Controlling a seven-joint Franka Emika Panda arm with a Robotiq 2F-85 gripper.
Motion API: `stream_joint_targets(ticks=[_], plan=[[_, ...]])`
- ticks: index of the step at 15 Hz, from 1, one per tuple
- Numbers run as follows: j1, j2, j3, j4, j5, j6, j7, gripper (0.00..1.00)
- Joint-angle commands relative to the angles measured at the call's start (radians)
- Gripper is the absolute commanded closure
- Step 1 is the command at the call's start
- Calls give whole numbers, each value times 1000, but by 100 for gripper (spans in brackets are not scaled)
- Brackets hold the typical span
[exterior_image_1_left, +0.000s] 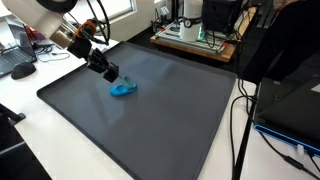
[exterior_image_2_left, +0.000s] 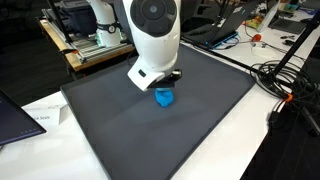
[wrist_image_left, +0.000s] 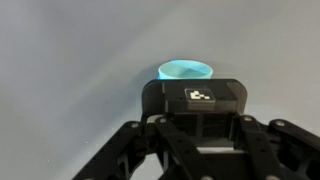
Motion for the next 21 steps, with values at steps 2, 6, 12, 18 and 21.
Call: stream_joint_targets(ticks=[2,6,12,18,21], plan=[[4,44,-7,21,-11,61,2,78],[3,20,-12,19,-17,56,-4,78],[2,-24,-15,-8,-18,72,-16,78],[8,-97,-23,-61,-32,80,-28,78],[8,-156,-29,-78,-42,119,-36,78]])
